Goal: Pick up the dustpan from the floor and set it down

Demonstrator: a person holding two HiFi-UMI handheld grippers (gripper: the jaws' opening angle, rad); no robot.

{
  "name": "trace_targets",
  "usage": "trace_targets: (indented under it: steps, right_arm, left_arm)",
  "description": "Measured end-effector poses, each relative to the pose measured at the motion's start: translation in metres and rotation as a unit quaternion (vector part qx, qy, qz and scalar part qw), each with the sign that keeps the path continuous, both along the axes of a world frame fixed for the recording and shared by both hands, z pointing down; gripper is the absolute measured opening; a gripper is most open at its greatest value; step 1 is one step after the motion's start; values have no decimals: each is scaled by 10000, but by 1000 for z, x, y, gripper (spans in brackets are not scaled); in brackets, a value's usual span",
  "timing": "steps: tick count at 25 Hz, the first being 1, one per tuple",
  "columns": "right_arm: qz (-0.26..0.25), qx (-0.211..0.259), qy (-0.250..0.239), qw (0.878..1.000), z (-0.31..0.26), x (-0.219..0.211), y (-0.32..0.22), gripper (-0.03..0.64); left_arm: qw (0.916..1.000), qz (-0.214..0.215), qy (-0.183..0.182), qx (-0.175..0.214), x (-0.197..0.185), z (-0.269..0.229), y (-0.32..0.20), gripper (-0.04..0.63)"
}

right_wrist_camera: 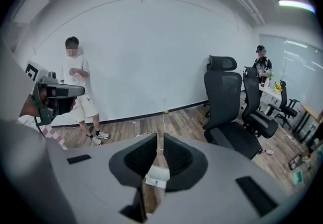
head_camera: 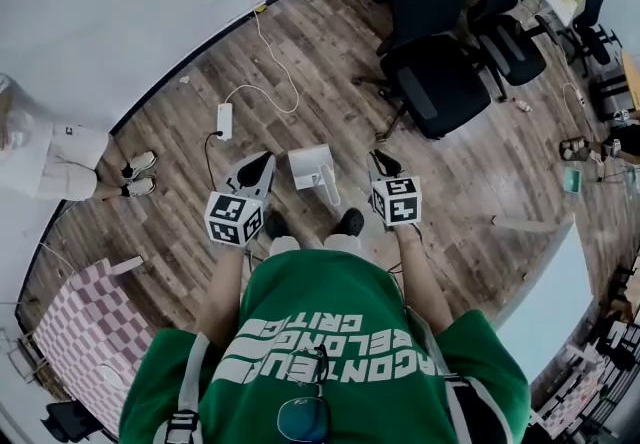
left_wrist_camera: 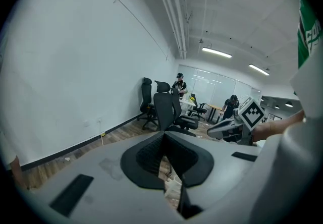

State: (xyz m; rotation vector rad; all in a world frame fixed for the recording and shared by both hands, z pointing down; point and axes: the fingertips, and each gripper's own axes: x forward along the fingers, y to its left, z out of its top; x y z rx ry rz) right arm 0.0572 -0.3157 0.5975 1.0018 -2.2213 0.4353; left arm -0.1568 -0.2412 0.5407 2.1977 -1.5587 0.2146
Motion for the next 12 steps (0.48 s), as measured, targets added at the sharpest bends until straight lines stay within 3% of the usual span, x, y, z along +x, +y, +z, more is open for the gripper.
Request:
trace_targets:
  steps: [6,12]
  right_arm:
    - [-22,546,-244,9982,-42,24,-7,8]
    - [104,661,-401,9970,-59,47,-10,8]
  left_arm:
    - [9999,92,-76,72,27,-9,-13,-6]
    - [9997,164,-92,124,48,-12,-21,-6]
